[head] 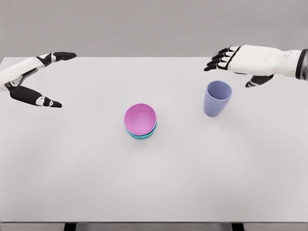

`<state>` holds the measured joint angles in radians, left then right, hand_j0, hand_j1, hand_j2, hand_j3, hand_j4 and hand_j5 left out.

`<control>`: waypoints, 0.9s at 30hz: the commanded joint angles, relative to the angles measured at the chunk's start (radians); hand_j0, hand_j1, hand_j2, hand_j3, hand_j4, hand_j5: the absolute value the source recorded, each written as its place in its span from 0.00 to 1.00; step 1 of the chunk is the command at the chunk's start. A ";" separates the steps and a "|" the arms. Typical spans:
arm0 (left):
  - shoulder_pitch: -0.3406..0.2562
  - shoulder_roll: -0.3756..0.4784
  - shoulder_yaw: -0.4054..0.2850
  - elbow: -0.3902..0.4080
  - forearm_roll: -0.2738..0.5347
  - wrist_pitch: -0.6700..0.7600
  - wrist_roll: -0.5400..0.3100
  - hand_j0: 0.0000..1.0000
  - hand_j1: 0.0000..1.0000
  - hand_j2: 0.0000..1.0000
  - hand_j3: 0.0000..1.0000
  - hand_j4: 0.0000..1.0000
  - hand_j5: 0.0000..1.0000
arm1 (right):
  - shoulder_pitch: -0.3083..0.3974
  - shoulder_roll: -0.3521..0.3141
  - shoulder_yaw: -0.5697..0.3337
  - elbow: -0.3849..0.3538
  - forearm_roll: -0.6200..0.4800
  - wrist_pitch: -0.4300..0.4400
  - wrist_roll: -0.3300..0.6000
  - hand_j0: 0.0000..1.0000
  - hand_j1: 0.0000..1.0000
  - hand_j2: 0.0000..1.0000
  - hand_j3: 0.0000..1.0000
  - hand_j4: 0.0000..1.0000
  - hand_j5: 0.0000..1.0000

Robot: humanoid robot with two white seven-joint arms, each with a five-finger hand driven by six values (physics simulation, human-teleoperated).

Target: Stacking bowl and cup with both arms

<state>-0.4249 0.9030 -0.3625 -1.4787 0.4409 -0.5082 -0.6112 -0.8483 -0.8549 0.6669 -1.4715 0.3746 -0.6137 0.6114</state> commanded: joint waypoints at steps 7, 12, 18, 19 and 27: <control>0.000 -0.003 0.000 0.001 0.007 0.002 0.000 1.00 1.00 1.00 1.00 1.00 1.00 | -0.026 0.063 0.086 0.071 0.023 0.003 -0.001 1.00 1.00 1.00 1.00 1.00 1.00; 0.000 -0.003 0.000 0.000 0.007 0.002 0.000 1.00 1.00 1.00 1.00 1.00 1.00 | -0.029 0.065 0.108 0.102 0.035 0.003 -0.001 1.00 1.00 1.00 1.00 1.00 1.00; 0.000 -0.004 0.000 0.000 0.007 0.002 0.000 1.00 1.00 1.00 1.00 1.00 1.00 | -0.031 0.077 0.122 0.123 0.052 0.003 -0.001 1.00 1.00 1.00 1.00 1.00 1.00; 0.000 -0.004 0.000 0.000 0.007 0.002 0.000 1.00 1.00 1.00 1.00 1.00 1.00 | -0.031 0.080 0.123 0.129 0.056 0.003 -0.001 1.00 1.00 1.00 1.00 1.00 1.00; 0.000 -0.004 0.000 0.000 0.007 0.001 0.000 1.00 1.00 1.00 1.00 1.00 1.00 | -0.040 0.099 0.137 0.152 0.064 0.003 -0.001 1.00 1.00 1.00 1.00 1.00 1.00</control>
<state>-0.4249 0.8979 -0.3623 -1.4784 0.4403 -0.5089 -0.6112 -0.8882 -0.7612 0.7999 -1.3275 0.4395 -0.6134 0.6113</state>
